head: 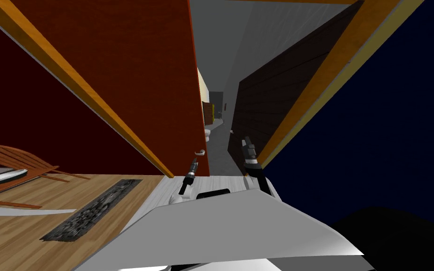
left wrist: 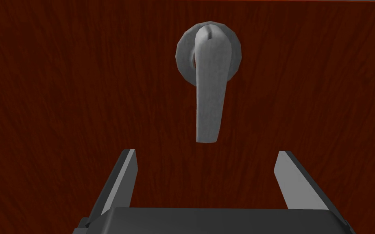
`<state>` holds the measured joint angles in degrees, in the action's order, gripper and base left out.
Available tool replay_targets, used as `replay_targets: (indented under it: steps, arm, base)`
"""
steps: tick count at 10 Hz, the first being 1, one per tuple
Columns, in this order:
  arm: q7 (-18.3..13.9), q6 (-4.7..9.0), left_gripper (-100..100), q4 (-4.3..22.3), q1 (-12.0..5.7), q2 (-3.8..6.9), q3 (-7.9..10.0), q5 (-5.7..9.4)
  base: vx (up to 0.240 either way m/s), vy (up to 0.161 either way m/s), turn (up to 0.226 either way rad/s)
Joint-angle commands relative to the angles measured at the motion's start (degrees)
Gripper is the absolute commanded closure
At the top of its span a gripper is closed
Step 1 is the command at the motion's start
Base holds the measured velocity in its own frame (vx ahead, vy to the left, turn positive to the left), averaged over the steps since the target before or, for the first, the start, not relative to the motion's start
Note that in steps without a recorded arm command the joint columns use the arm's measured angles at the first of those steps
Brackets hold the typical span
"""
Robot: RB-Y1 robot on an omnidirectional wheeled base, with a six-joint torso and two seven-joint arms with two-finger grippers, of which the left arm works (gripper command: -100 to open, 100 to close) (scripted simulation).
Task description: Push the door open
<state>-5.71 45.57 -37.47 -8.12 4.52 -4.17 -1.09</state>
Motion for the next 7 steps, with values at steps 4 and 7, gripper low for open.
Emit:
replay_targets:
  steps: [4,7]
  arm:
    - [0.41,0.03,-100,0.59,-0.36,-0.21,0.6,0.3]
    - [0.43,0.02,100,0.61,-0.38,-0.27,0.65,0.33]
  base:
    - [0.203,-0.02,-0.029]
    - [0.083,-0.01,-0.008]
